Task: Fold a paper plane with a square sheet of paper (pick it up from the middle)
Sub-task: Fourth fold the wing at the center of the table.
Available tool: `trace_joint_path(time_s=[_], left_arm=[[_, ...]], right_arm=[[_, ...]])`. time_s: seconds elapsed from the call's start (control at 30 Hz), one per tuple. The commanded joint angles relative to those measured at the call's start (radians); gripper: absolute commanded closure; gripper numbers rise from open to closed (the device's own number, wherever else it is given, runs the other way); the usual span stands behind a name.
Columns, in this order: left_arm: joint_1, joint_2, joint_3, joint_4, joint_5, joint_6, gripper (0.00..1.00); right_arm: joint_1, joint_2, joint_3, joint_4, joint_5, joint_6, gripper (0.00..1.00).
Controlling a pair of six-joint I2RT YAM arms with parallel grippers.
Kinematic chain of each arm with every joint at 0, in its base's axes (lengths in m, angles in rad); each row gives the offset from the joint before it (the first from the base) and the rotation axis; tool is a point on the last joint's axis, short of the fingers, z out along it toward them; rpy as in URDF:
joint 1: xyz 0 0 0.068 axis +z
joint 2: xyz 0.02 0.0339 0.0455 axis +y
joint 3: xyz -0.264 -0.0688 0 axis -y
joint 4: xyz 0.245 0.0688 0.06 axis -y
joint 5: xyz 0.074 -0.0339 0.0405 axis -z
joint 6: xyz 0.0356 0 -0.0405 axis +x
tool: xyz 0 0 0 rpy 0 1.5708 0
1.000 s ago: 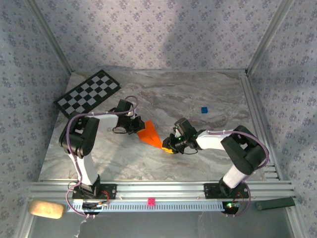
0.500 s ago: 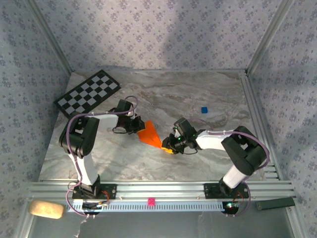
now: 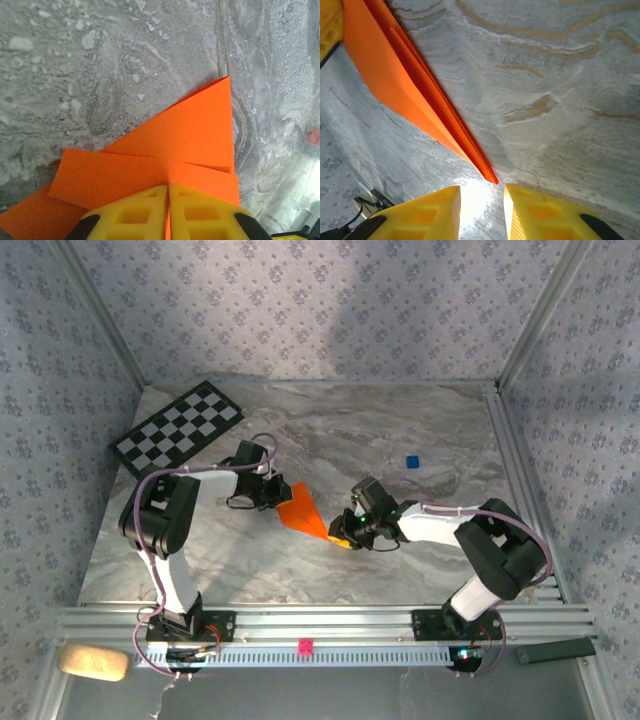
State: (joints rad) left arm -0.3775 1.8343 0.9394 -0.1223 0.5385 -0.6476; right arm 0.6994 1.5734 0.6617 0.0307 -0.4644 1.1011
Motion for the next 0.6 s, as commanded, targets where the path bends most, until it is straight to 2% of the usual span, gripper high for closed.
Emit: trace_joint_path(time_s=[0.0, 0.57], left_arm=[[0.014, 0.008, -0.025, -0.078, -0.057, 0.008, 0.9], [0.014, 0.013, -0.024, -0.075, -0.052, 0.005, 0.9]], right_arm=[[0.006, 0.035, 0.013, 0.016, -0.016, 0.023, 0.71], [0.015, 0.09, 0.047, 0.086, -0.036, 0.038, 0.74]])
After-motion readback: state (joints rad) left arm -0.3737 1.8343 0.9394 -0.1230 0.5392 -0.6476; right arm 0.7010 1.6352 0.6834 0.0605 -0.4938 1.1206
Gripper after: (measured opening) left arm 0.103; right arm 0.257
